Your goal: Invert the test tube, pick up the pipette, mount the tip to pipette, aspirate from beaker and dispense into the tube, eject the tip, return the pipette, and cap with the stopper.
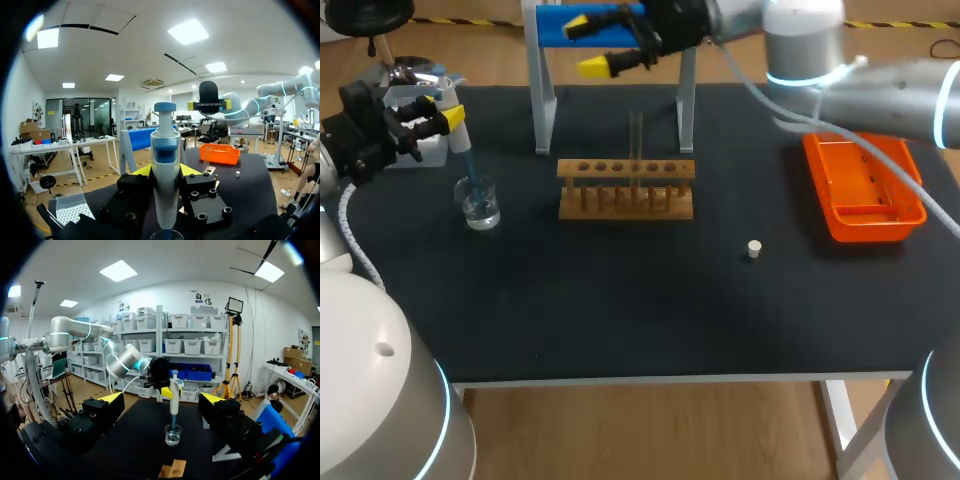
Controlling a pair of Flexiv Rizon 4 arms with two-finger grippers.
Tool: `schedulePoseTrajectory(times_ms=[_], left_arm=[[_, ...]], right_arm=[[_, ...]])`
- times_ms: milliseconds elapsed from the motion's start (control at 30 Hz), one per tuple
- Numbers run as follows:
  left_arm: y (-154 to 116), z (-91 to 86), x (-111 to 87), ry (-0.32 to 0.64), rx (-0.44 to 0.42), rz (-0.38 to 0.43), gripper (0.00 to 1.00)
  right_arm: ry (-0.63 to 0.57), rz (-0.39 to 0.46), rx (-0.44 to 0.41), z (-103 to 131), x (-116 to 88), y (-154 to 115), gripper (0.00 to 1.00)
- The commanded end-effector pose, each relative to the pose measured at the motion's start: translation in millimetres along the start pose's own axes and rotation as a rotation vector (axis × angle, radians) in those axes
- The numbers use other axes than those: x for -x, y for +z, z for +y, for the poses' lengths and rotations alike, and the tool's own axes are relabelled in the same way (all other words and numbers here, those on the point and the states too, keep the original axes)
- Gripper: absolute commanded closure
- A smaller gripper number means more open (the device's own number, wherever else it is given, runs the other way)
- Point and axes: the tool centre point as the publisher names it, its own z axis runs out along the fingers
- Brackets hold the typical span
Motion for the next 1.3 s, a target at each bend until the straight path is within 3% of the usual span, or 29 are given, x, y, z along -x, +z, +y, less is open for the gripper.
schedulePoseTrajectory(times_ms=[33,433,967,1300], left_arm=[[0,-0.8,-0.2,-0.001,0.002,-0.001,1.00],[0,-0.8,-0.2,-0.001,0.002,-0.001,1.00],[0,-0.8,-0.2,-0.001,0.002,-0.001,1.00],[0,-0.8,-0.2,-0.001,0.002,-0.001,1.00]], right_arm=[[0.003,-0.118,0.008,-14,-21,-38,0.00],[-0.002,-0.172,-0.025,-50,-20,-89,0.00],[-0.030,-0.188,-0.117,-104,-26,-100,0.00],[-0.020,-0.197,-0.130,-132,-23,-98,0.00]])
